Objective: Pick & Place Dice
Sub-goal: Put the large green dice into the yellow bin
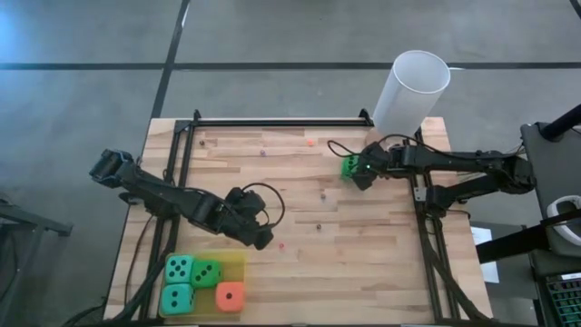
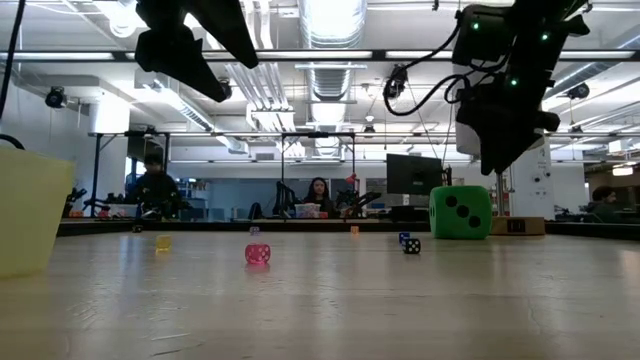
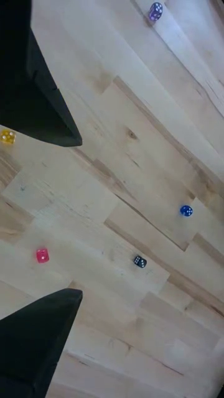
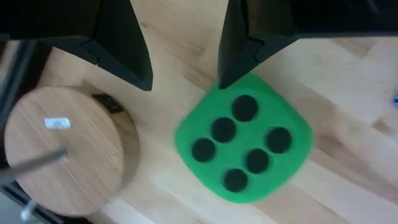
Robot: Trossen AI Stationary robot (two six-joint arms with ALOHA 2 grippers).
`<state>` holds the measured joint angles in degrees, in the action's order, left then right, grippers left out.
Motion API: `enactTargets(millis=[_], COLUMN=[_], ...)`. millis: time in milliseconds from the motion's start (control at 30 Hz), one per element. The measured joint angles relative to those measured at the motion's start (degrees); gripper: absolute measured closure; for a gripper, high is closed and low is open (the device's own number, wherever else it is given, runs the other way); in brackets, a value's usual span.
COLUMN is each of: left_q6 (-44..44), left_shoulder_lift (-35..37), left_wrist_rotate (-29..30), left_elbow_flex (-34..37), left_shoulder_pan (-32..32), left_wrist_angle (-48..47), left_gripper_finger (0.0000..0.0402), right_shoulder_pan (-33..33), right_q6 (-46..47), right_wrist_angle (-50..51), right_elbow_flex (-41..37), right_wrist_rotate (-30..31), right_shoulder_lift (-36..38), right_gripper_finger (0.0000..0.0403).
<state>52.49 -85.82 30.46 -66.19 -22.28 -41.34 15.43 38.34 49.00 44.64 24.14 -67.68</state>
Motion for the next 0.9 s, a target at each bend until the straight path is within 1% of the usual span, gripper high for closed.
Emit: enactTargets(millis=[100, 200, 467, 667, 767, 900], left_q6=[0.0, 0.0, 0.0, 0.0, 0.0, 0.0], left_shoulder_lift=[0.0, 0.0, 0.0, 0.0, 0.0, 0.0], left_wrist_rotate=[0.0, 0.0, 0.0, 0.0, 0.0, 0.0], left_elbow_flex=[0.0, 0.0, 0.0, 0.0, 0.0, 0.0], left_shoulder_pan=[0.0, 0.0, 0.0, 0.0, 0.01, 0.0], left_wrist_angle=[0.0, 0.0, 0.0, 0.0, 0.0, 0.0], left_gripper_finger=[0.0006, 0.0005, 0.0005, 0.0006, 0.0006, 0.0005], right_shoulder_pan=[1.3, 2.59, 5.28, 5.37, 5.47, 5.48], right_q6=[2.07, 2.21, 1.53, 1.54, 1.52, 0.57], right_wrist_angle=[2.26, 1.99, -1.71, -2.34, -3.39, -5.98], right_elbow_flex=[-0.25, -1.17, -3.38, -3.77, -3.96, -3.8], right_wrist_rotate=[0.06, 0.07, -0.17, -0.84, -1.8, -2.32], right_shoulder_lift=[0.0, 0.0, 0.0, -0.17, -1.28, -4.71], right_gripper_finger=[0.0223, 0.0223, 0.0223, 0.0223, 0.0223, 0.0223])
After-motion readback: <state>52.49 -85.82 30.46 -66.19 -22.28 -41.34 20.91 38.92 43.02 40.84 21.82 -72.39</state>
